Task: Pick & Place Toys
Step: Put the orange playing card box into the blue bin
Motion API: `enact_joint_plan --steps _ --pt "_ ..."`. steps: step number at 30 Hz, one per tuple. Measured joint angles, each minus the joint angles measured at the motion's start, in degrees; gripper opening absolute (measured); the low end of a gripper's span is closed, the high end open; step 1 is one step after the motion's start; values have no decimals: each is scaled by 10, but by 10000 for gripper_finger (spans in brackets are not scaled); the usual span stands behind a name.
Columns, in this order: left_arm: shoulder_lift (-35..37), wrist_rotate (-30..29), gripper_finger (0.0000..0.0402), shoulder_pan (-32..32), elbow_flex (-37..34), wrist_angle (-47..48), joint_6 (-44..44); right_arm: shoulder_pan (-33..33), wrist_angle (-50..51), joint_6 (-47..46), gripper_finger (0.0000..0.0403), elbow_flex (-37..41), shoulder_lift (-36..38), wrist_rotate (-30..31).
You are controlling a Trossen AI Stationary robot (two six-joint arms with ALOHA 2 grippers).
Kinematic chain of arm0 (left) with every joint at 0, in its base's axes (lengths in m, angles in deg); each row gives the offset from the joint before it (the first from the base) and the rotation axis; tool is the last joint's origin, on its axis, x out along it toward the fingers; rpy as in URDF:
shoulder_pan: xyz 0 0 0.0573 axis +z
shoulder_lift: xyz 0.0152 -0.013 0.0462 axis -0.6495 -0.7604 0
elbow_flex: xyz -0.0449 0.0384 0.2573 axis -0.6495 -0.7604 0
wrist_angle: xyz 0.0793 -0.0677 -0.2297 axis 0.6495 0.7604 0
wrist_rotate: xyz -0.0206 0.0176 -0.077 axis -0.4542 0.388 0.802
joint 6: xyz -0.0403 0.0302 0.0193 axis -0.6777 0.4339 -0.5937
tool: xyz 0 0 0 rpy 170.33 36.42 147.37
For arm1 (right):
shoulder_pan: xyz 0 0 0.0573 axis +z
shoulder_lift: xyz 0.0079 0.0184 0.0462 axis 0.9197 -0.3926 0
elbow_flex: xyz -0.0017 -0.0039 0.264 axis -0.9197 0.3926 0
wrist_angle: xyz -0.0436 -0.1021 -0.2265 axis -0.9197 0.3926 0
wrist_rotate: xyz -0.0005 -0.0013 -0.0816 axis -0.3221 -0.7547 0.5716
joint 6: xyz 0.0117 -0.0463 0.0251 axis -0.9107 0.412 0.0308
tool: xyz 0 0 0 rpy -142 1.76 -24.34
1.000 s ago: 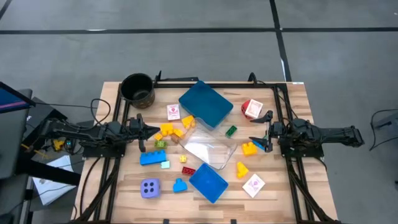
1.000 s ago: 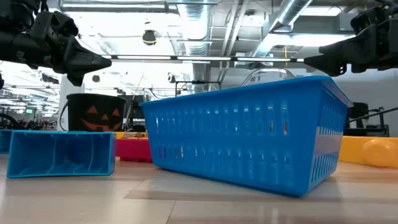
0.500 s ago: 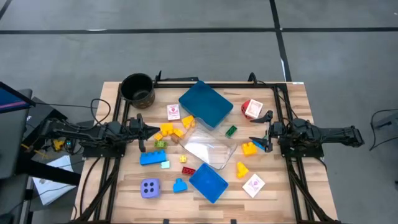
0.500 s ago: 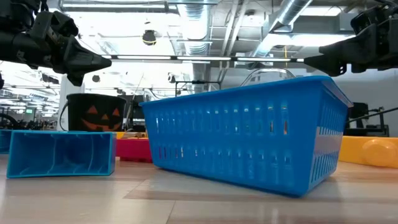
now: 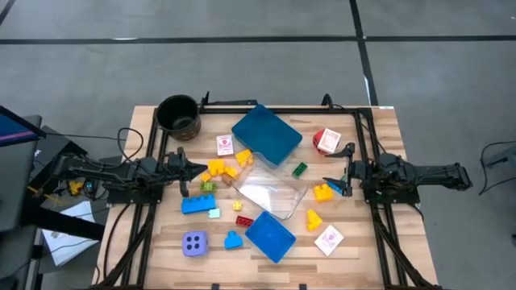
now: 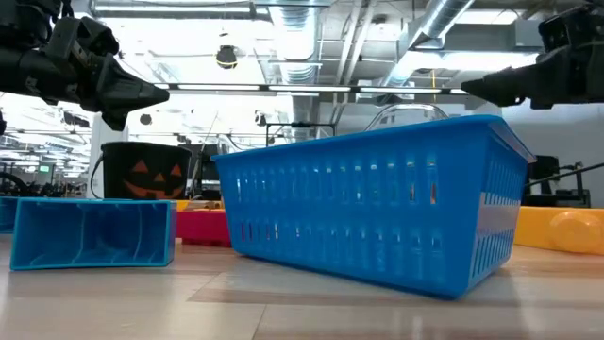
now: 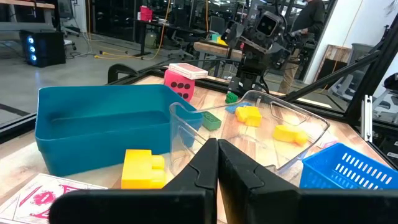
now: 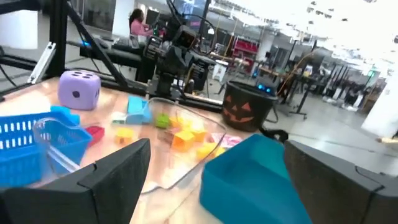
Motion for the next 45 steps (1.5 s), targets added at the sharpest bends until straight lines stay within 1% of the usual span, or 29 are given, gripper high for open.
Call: enact_joint_plan --steps 3,5,6,8,9,11,14,16,23,24,26,30,32,34,36,40,43,45 --pt "0 0 3 0 0 0 0 5 -24 -59 359 0 0 -1" --pt "0 0 3 0 0 -1 4 5 -57 -101 359 -2 0 -1" --pt "0 -2 3 0 0 -4 20 5 -74 -145 359 -3 0 -3" --pt "0 -11 3 0 0 -29 90 10 -102 -300 359 -4 0 -18" --pt "0 -14 3 0 0 -42 126 12 -119 -341 359 -5 0 -19" --pt "0 -14 3 0 0 -63 179 12 -146 -370 359 -6 1 -18" --pt "0 -14 3 0 0 -86 194 18 -155 -383 359 -6 1 -43" --pt "0 -14 3 0 0 -96 194 24 -155 -383 359 -6 1 -56" --pt "0 -14 3 0 0 -116 193 48 -157 -352 359 -7 1 -56" --pt "0 -13 3 0 0 -118 180 50 -157 -347 359 -7 1 -55" --pt "0 -13 3 0 0 -121 120 50 -158 -338 359 -8 1 -44" --pt "0 -33 3 1 0 -156 -55 48 -159 -303 359 -8 1 -9" --pt "0 -55 3 1 0 -187 -100 48 -161 -266 359 -9 1 10" --pt "0 -76 3 1 0 -223 -113 48 -163 -230 359 -9 1 32" --pt "0 -80 3 1 0 -261 -115 48 -173 -194 359 -9 1 59" --pt "-2 -87 3 1 0 -277 -101 48 -211 -110 359 -9 1 112" --pt "-12 -153 3 10 0 -297 -98 48 -245 -42 359 -9 1 159" --pt "-15 -164 3 14 0 -297 -98 48 -262 -10 359 -9 1 191"
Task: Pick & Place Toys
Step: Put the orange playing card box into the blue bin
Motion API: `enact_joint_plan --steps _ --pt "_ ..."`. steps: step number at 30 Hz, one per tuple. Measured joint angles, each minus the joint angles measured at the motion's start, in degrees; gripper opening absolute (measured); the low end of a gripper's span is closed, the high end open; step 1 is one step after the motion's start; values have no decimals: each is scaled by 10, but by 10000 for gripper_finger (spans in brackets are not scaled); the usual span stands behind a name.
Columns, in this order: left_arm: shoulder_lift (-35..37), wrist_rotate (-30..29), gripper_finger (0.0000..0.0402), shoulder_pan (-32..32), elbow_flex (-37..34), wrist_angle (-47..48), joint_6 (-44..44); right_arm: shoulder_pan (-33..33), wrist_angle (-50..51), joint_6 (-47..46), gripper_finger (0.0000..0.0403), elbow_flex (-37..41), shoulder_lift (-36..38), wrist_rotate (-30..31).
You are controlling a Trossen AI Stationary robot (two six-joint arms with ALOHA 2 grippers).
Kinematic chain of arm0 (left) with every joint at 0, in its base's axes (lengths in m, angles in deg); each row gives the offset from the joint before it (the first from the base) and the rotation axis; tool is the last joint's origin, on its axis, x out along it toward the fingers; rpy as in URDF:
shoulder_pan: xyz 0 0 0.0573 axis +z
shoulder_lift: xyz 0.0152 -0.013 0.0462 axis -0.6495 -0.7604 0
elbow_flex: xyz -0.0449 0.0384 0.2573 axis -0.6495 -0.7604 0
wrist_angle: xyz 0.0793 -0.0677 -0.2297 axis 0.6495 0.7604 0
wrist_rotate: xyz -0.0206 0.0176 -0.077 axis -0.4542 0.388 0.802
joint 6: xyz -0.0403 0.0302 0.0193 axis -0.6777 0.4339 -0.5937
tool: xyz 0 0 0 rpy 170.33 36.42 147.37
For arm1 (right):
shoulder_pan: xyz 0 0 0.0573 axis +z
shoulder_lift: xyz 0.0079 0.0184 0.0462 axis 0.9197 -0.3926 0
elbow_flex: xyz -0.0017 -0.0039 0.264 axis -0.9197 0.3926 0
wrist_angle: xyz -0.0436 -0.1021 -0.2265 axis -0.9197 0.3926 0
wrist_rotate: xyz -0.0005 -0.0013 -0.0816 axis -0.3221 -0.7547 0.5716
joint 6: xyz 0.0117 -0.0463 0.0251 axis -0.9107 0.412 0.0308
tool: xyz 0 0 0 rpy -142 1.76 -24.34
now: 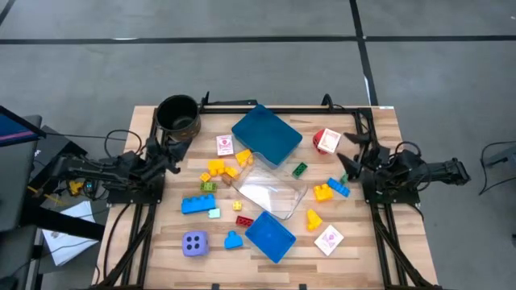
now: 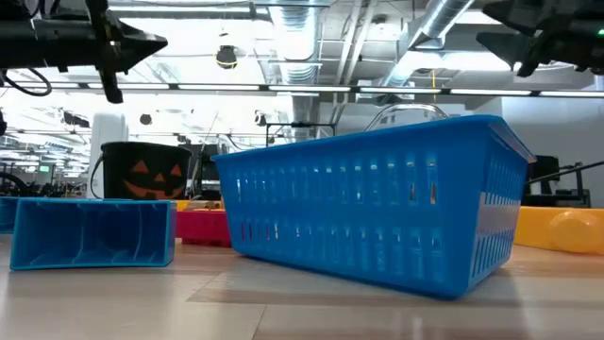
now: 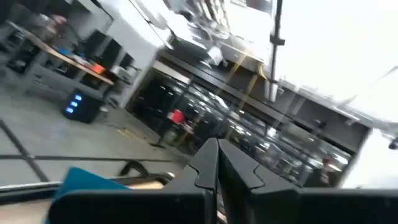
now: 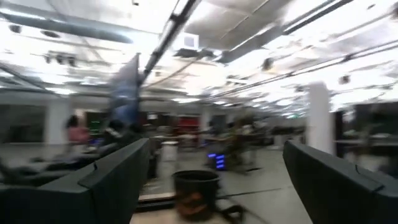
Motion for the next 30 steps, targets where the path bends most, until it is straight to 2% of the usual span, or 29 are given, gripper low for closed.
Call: enact_joint_plan --steps 7,9,11,16,19,23,26,30 --pt "-36 0 3 6 0 4 1 -13 -38 18 359 -7 0 157" --pt "-49 0 3 6 0 2 1 -18 -38 -17 359 -7 0 184" --pt "-63 0 3 6 0 4 -6 -22 -35 -49 359 -7 0 186" --pt "-97 16 3 5 0 3 -78 -25 17 -166 359 -7 0 250" --pt "-118 69 3 5 0 2 -103 -26 58 -214 359 -7 0 254" --pt "-145 65 3 5 0 -1 -169 -26 99 -312 359 -7 0 260" --pt "-165 64 3 5 0 -26 -170 -23 124 -377 359 -7 0 260" --pt "-180 61 3 5 0 -87 -161 -22 131 -391 359 -7 0 260"
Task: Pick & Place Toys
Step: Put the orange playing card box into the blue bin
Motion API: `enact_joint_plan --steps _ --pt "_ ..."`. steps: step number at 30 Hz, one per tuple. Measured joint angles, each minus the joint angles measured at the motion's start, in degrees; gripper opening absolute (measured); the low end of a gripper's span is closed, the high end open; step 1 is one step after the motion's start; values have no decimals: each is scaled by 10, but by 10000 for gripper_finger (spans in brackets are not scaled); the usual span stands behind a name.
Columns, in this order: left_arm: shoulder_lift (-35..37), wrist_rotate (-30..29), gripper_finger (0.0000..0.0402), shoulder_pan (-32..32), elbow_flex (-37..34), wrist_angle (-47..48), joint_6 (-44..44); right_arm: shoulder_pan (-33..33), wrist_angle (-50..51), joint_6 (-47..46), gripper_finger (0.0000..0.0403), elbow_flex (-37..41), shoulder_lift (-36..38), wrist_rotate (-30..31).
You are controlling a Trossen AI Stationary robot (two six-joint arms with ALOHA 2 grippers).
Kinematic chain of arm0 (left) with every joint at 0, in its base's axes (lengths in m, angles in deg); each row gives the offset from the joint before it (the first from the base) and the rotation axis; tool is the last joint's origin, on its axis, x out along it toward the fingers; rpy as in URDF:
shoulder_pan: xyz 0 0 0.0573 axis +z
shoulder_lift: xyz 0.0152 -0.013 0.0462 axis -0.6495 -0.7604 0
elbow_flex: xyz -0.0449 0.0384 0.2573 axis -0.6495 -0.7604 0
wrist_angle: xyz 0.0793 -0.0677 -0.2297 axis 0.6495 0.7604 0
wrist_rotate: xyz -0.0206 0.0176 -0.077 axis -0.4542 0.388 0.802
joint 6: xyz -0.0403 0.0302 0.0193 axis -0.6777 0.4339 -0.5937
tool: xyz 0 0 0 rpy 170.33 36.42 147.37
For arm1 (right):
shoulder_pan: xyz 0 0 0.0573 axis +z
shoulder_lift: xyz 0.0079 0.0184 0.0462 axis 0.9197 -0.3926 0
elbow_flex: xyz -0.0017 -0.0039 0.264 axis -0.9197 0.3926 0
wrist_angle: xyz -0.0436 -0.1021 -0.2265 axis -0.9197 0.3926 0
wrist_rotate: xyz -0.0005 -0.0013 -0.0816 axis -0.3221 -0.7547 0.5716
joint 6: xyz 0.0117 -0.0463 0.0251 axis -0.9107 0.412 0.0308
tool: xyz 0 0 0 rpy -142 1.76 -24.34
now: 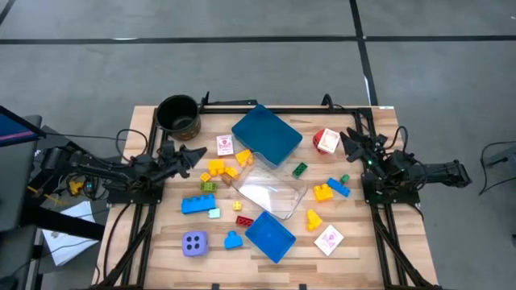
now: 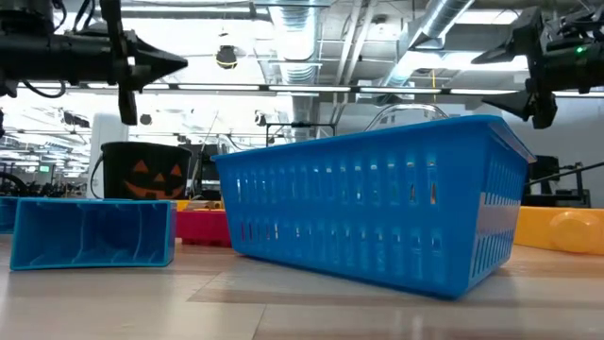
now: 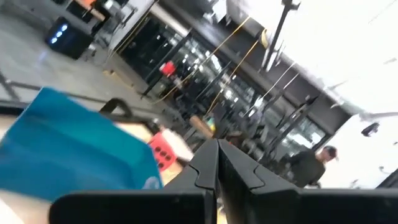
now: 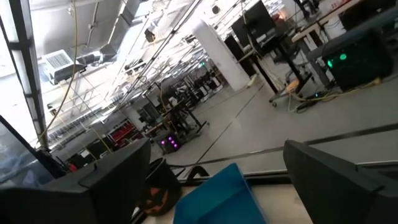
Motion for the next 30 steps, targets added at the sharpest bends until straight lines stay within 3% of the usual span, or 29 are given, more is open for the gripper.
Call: enact_joint_plan --steps 12,21,26,30 --pt "0 0 3 0 0 -156 130 -15 2 7 359 0 0 1" --pt "1 19 3 0 0 -167 166 -2 17 9 359 0 0 -14" --pt "1 114 3 0 0 -195 269 -3 0 35 359 0 0 -20" --pt "1 209 6 0 0 -195 278 -1 9 37 359 0 0 -20"
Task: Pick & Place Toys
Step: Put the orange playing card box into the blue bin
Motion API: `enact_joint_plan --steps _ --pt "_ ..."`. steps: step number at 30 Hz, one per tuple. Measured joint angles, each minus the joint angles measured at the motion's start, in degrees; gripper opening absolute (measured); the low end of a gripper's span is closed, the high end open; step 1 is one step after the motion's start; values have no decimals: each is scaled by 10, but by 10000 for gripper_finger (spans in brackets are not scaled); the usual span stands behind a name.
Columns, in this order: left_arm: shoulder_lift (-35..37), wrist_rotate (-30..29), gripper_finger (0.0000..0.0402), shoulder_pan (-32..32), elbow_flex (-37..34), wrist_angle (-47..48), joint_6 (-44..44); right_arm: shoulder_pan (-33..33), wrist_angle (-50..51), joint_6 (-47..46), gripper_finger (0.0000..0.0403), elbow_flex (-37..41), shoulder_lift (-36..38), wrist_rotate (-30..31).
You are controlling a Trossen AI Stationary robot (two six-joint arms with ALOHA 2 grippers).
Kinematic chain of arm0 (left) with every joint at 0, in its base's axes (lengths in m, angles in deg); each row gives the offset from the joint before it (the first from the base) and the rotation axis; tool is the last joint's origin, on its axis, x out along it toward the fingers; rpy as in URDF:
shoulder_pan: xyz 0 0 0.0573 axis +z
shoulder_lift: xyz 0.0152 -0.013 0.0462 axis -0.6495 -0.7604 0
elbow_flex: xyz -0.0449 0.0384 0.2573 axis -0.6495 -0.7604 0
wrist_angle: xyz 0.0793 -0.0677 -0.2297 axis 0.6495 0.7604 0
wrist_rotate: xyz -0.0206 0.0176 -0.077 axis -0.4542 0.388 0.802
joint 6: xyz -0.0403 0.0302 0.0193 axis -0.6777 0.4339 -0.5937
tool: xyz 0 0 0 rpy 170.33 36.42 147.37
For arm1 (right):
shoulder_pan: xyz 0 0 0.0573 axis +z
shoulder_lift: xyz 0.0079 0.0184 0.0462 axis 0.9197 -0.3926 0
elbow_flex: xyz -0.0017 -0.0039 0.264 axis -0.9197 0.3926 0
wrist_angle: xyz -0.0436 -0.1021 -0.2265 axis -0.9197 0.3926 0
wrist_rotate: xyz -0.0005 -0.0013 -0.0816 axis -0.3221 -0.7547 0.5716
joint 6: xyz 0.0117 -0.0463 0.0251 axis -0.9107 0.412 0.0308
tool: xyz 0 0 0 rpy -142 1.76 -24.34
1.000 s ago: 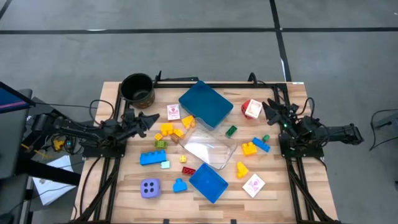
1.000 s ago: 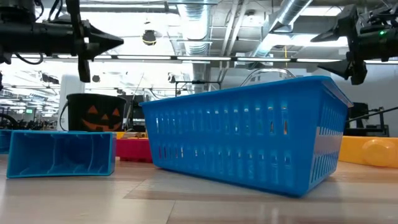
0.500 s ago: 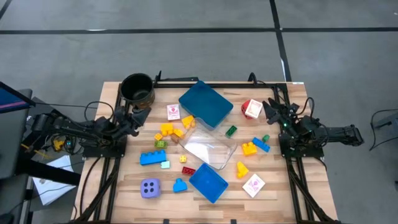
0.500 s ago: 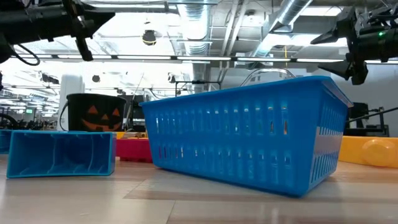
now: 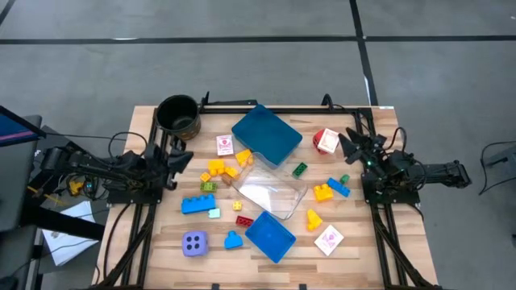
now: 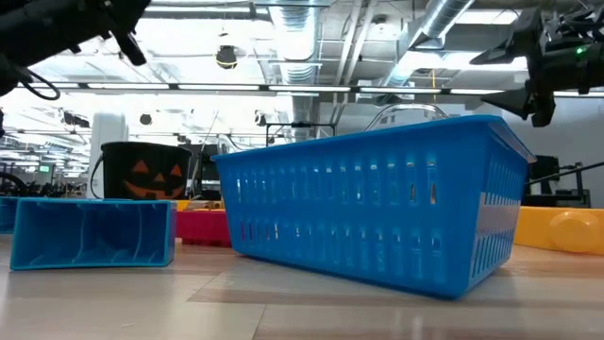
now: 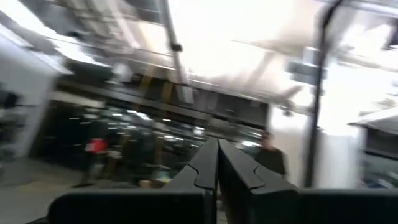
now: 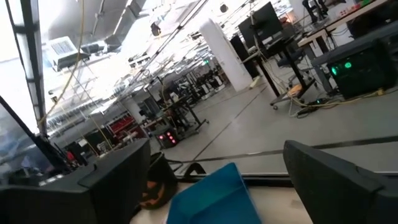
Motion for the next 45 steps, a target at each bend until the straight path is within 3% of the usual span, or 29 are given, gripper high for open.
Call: enact_joint_plan --steps 3,8,31,45 --pt "0 31 11 0 0 0 15 3 2 -3 359 0 0 0" --pt "0 36 15 0 0 -5 63 7 1 -2 359 0 0 -1" --pt "0 31 30 0 0 -21 60 7 -77 10 359 0 0 -147" --pt "0 31 32 0 0 -11 44 7 -65 -34 354 0 0 -133"
